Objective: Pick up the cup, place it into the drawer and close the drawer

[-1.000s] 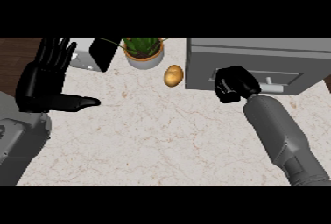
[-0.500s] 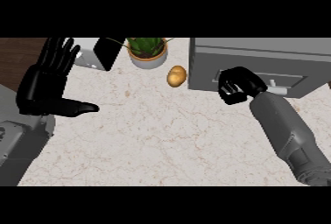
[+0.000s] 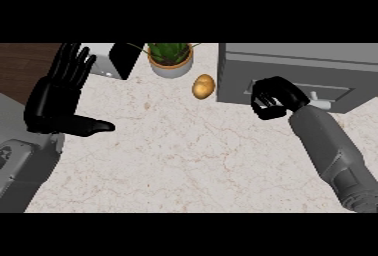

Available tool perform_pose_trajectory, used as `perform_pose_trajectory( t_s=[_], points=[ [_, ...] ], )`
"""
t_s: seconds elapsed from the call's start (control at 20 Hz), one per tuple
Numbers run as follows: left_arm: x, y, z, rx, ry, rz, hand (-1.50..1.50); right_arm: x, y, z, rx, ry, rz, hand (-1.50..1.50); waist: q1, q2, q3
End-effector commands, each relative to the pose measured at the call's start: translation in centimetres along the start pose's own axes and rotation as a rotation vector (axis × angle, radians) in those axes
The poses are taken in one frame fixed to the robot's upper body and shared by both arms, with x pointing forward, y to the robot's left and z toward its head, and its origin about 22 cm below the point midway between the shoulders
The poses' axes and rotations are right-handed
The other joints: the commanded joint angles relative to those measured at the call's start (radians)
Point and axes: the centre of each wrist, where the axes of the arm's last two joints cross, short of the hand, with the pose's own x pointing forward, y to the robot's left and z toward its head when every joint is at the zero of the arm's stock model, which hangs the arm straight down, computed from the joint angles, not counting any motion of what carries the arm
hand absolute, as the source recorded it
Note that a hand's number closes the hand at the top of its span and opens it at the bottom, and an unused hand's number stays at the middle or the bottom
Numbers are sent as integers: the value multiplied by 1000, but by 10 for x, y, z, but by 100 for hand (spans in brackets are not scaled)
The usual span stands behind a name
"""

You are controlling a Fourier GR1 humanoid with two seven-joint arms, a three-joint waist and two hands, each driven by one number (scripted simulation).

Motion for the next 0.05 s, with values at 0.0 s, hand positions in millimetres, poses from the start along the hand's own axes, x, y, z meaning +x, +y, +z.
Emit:
perform_pose_trajectory(
  t_s=[0.0],
  points=[
    [-3, -6, -1, -16, -15, 1, -150, -4, -50, 1, -154, 138, 54, 150, 20, 40, 11]
  ],
)
